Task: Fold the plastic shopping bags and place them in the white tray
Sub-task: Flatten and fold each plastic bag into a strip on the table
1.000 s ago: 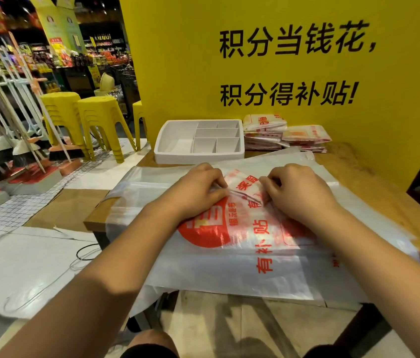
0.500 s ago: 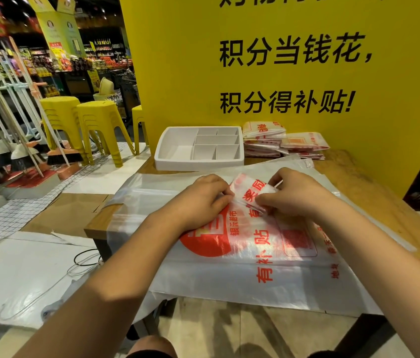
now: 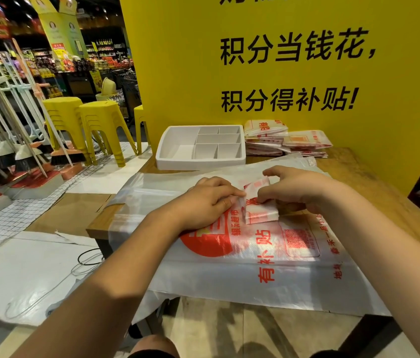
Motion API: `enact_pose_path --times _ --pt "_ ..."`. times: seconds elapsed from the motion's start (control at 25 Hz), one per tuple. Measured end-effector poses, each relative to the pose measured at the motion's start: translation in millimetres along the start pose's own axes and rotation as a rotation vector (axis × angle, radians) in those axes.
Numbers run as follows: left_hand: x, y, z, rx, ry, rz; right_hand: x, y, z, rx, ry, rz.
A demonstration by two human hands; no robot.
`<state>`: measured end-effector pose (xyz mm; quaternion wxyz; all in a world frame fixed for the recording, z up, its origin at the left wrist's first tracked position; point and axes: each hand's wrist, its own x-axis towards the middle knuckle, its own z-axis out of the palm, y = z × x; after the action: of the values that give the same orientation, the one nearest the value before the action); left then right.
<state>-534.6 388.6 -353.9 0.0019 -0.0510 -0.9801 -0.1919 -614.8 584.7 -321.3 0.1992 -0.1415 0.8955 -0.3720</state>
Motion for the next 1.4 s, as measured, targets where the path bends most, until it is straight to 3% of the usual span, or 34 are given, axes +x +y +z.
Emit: enact_pose_path --times 0.12,0.36,0.56,0.76,0.88,1.08,1.28,1.4 --pt "1.4 0.8 -0.8 0.031 -0.029 0.009 0.0 -0.8 -1.9 -0.026 -0.109 0.018" --pt "0.4 3.7 -4.0 0.066 -0.045 0.015 4.0 9.2 -5.9 0.05 -0.051 0.007" --pt "2.8 11.7 -4.3 0.121 -0.043 0.027 0.1 26.9 -51.6 0.23 0.12 -0.051" --pt "11.4 15.5 -1.5 0.125 -0.098 0.05 25.5 54.4 -119.0 0.524 0.455 -0.05" --pt "16.2 17.5 3.3 0.19 -0.148 0.0 62.5 58.0 -143.6 0.49 0.609 -0.025" --pt "16.0 20.3 14.5 0.227 -0.139 -0.07 130.7 63.4 -155.2 0.488 0.601 0.072" --pt "19.4 18.9 19.3 0.22 -0.096 -0.091 156.5 72.9 -149.5 0.097 0.65 0.151" --pt "19.7 18.7 20.1 0.229 -0.093 -0.09 165.2 71.6 -143.8 0.02 0.662 0.137"
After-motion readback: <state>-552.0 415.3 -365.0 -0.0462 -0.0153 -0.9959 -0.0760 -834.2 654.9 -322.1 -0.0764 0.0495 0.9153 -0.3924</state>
